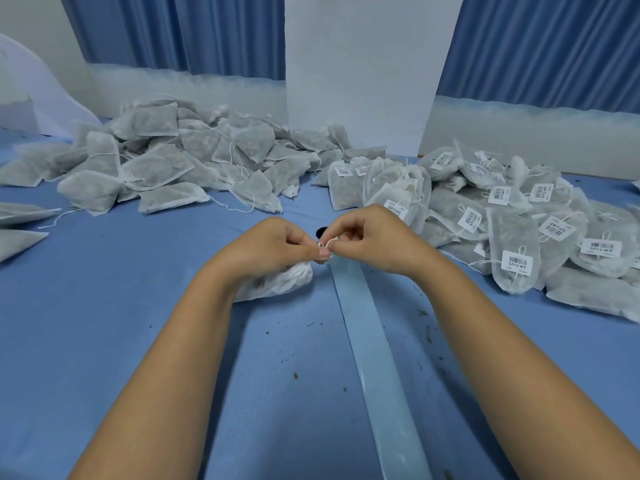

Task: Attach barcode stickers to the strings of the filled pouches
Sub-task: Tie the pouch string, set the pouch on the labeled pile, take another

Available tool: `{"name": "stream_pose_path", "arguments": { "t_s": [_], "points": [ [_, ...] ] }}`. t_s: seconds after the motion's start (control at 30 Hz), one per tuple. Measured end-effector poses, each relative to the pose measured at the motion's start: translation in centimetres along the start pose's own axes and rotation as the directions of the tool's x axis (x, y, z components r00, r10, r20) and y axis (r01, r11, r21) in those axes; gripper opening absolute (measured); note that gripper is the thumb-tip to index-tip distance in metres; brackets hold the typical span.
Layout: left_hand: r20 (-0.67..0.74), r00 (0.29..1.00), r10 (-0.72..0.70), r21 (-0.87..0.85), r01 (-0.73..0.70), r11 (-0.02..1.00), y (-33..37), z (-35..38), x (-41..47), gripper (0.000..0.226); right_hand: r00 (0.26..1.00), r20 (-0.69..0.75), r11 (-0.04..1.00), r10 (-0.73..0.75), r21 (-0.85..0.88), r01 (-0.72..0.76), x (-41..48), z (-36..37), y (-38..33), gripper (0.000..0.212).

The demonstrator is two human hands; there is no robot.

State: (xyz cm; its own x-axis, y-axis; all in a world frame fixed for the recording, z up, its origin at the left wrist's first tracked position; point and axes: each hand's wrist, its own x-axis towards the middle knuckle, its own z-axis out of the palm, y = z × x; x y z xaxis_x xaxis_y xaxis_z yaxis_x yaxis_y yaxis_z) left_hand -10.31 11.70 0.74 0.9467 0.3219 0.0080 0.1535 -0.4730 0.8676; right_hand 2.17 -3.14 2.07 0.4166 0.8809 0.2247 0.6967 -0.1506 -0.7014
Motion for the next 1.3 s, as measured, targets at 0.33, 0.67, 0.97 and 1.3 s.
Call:
{"name": "stream_pose_path", "arguments": {
  "t_s": [0.33, 0.67, 0.97, 1.3],
  "points": [
    [-0.016, 0.999, 0.044, 0.008, -0.044, 0.999, -0.34, 0.35, 0.18, 0.023, 0.971, 0.132, 0.966, 0.202, 0.14, -0.22, 0.1, 0.17, 0.53, 0.015],
    [-0.151, 0.97, 0.192, -0.131, -0.212, 0.969, -0.45, 0.93, 0.64, 0.006, 0.973, 0.104, 0.928, 0.207, 0.293, -0.229, -0.17, -0.41, 0.69, 0.011],
    [-0.096, 0.981, 0.168, -0.155, -0.181, 0.971, -0.36, 0.65, 0.29, 0.012, 0.989, -0.086, 0.956, 0.123, 0.277, -0.095, 0.13, -0.46, 0.69, 0.018],
    [-0.132, 0.982, 0.133, -0.208, -0.159, 0.965, -0.33, 0.41, 0.3, 0.014, 0.984, -0.171, 0.983, 0.049, 0.183, -0.017, 0.4, -0.06, 0.54, 0.022]
  ]
}}
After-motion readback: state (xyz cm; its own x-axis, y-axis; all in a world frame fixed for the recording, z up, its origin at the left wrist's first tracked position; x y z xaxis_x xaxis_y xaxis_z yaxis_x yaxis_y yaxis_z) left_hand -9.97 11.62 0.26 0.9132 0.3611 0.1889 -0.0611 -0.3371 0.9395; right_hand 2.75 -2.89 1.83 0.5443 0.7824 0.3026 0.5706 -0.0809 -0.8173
